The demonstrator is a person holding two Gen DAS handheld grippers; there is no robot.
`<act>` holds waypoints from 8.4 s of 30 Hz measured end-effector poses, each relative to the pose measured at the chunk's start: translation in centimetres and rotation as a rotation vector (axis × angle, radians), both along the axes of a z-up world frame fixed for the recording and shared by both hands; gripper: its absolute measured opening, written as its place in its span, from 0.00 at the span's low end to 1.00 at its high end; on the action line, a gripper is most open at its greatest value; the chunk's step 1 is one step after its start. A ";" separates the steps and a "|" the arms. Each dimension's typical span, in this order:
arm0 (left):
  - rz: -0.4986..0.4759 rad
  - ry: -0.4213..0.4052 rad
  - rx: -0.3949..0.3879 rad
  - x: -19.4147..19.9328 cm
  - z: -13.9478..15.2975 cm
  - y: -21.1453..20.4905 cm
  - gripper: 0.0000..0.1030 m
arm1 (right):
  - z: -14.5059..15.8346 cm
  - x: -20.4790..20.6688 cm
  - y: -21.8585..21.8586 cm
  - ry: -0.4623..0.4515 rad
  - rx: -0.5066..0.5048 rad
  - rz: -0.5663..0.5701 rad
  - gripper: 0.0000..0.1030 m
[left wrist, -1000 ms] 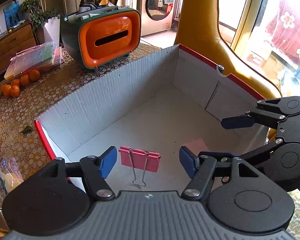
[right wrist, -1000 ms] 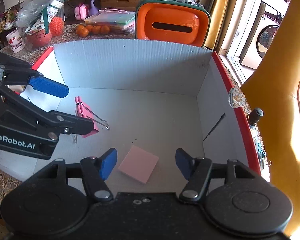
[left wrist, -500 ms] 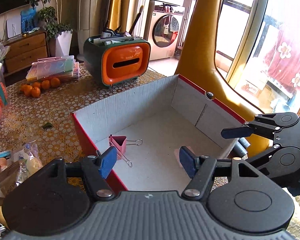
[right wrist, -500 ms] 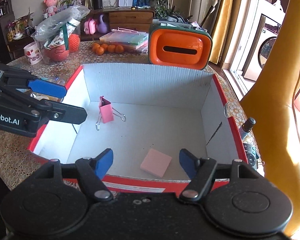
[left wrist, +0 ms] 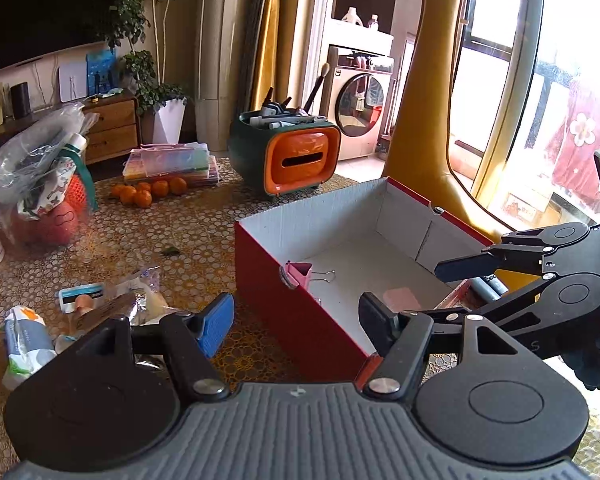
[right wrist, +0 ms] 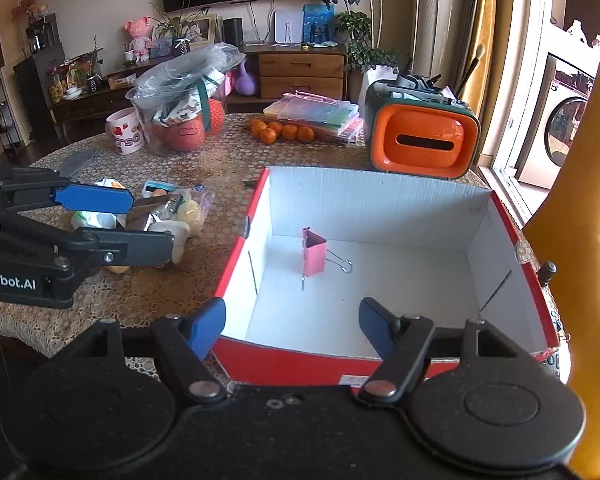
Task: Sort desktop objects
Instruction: 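Withdraw both tools from the box back toward the item pile, then grasp the white USB cable with the left tool while the right tool grasps the tooth plush, then carry the white cable and tooth plush with both tools over the red box, then open both tools to release the cable and tooth plush into the box, then withdraw both tools from the box toward the remaining items on the table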
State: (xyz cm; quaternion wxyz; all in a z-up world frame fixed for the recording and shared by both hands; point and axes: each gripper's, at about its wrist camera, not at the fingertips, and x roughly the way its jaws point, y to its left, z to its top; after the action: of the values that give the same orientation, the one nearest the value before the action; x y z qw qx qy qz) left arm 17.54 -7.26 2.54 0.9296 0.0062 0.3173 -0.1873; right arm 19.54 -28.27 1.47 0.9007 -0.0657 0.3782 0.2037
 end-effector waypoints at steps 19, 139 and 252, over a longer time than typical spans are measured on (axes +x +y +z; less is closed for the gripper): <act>0.178 -0.054 0.027 -5.7 -2.4 9.6 0.71 | -0.5 -1.5 8.5 -0.046 0.050 0.030 0.71; 0.284 -0.036 0.046 -6.0 -6.2 12.2 0.26 | -3.5 -0.7 12.3 0.002 0.071 0.049 0.42; -0.132 0.209 0.144 6.8 -2.2 -7.8 0.28 | -0.5 6.4 -5.5 0.095 -0.027 -0.102 0.59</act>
State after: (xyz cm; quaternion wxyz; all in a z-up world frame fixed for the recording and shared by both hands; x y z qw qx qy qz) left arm 24.34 -15.07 0.35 0.8742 0.0743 0.4240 -0.2246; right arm 25.98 -33.80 1.01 0.8899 -0.0488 0.4261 0.1555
